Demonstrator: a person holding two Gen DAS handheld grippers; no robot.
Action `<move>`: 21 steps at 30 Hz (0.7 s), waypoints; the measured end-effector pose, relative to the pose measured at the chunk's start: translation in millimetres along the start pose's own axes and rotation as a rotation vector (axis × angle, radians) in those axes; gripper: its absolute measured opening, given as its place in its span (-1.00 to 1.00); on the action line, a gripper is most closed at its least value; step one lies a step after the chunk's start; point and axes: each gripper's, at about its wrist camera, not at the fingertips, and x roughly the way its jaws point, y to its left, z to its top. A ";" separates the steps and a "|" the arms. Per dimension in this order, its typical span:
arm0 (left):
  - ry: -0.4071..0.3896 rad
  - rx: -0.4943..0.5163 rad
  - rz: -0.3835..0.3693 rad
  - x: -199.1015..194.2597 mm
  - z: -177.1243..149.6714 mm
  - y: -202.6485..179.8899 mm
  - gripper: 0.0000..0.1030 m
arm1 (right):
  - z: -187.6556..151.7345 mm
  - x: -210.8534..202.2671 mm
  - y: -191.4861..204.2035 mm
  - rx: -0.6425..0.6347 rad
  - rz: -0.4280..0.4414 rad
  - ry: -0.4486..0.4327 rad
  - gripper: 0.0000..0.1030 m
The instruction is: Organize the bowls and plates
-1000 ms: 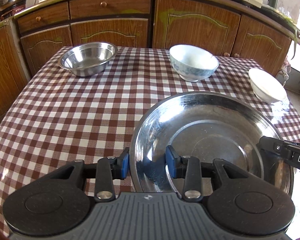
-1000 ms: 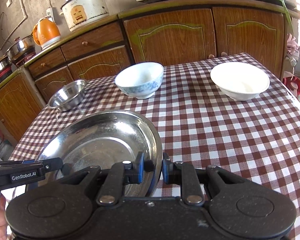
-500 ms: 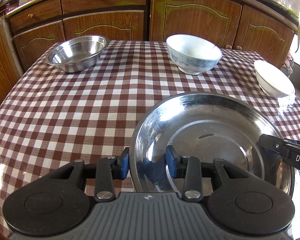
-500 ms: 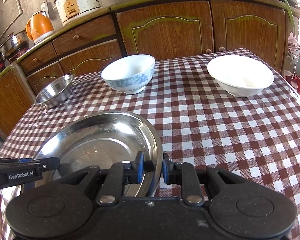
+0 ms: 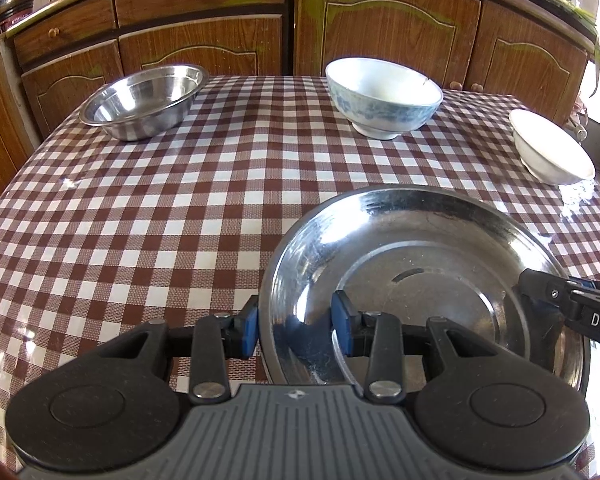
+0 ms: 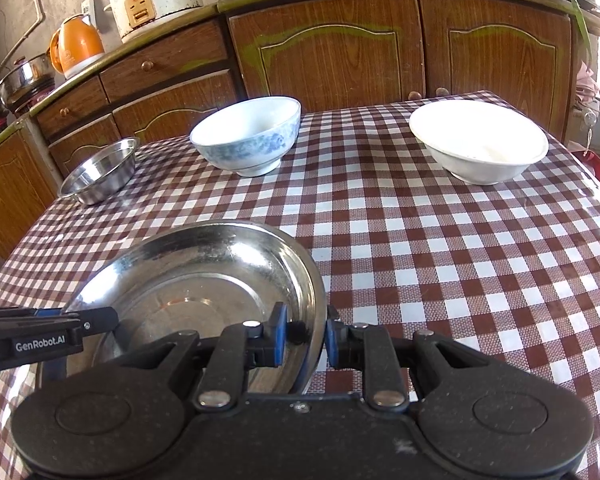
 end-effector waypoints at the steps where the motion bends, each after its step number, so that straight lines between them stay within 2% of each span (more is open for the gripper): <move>1: 0.000 0.002 0.000 0.9 -0.2 -0.4 -0.26 | -0.2 0.6 -0.5 0.002 -0.001 0.002 -0.48; 6: 0.004 -0.017 -0.002 3.4 -1.9 1.2 -0.24 | -2.5 2.1 2.4 -0.019 -0.011 0.014 -0.42; 8: -0.004 -0.008 0.027 0.9 -1.3 0.6 -0.24 | -2.2 -0.2 3.1 -0.023 -0.014 0.012 -0.42; 10: -0.015 -0.014 0.043 -4.3 -1.2 4.4 -0.16 | -1.1 -4.7 2.1 -0.018 -0.021 -0.001 -0.25; 15: -0.012 -0.049 0.069 -18.8 0.4 14.2 -0.10 | 3.2 -23.0 0.6 -0.017 -0.065 -0.042 -0.11; 19: -0.016 -0.058 0.100 -35.3 0.6 14.3 0.09 | 5.7 -38.5 9.3 -0.021 -0.048 -0.063 0.08; 21: -0.020 -0.062 0.110 -44.8 0.7 15.4 0.11 | 7.3 -45.4 17.5 -0.029 -0.030 -0.064 0.16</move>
